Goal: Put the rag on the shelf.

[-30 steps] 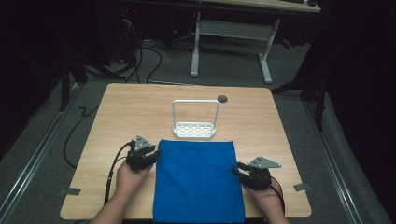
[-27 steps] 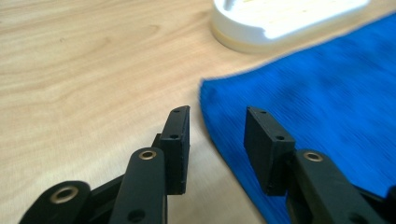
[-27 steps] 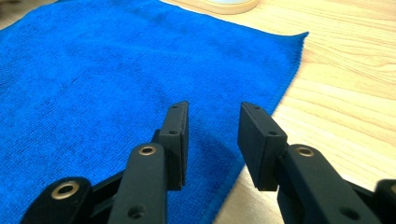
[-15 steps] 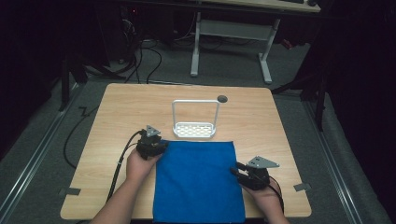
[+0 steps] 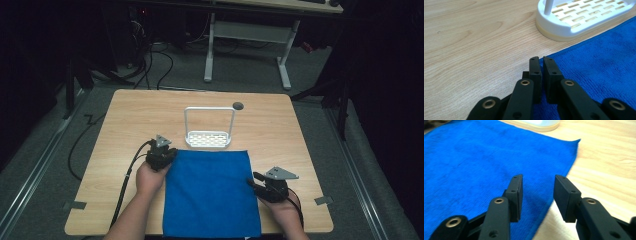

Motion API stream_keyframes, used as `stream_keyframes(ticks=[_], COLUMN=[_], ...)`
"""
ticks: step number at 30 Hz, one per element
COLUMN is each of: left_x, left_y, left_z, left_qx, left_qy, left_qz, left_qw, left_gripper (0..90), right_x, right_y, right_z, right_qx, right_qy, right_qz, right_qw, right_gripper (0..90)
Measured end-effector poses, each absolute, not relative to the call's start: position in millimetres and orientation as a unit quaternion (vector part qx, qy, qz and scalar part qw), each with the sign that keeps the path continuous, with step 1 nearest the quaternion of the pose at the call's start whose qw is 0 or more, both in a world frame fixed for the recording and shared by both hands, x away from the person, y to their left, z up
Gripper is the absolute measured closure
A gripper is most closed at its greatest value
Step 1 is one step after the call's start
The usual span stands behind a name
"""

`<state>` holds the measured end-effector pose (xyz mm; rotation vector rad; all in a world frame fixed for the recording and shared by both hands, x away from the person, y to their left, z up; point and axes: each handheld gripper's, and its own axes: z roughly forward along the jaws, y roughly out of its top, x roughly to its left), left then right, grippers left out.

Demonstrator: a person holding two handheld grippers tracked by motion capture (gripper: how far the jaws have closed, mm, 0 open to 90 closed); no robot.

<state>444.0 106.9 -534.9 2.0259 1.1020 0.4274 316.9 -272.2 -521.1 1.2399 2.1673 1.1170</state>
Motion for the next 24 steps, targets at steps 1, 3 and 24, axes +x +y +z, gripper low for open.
stream_keyframes(ticks=[1,3,24], left_x=[444,443,445], left_y=[107,106,108], left_z=[-535,-535,-535], left_qx=[0.796,0.797,0.796], left_qy=[0.433,0.432,0.432], left_qz=[0.169,0.170,0.164], left_qw=[0.387,0.387,0.391], left_gripper=[86.0,86.0,85.9], right_x=[317,320,407], right_y=[-272,-271,-261], right_z=[-520,-519,-528], right_qx=[0.446,0.452,0.505], right_qy=[0.774,0.769,0.763], right_qz=[0.398,0.399,0.344], right_qw=[0.208,0.213,0.212], right_gripper=[58.9,56.8,52.6])
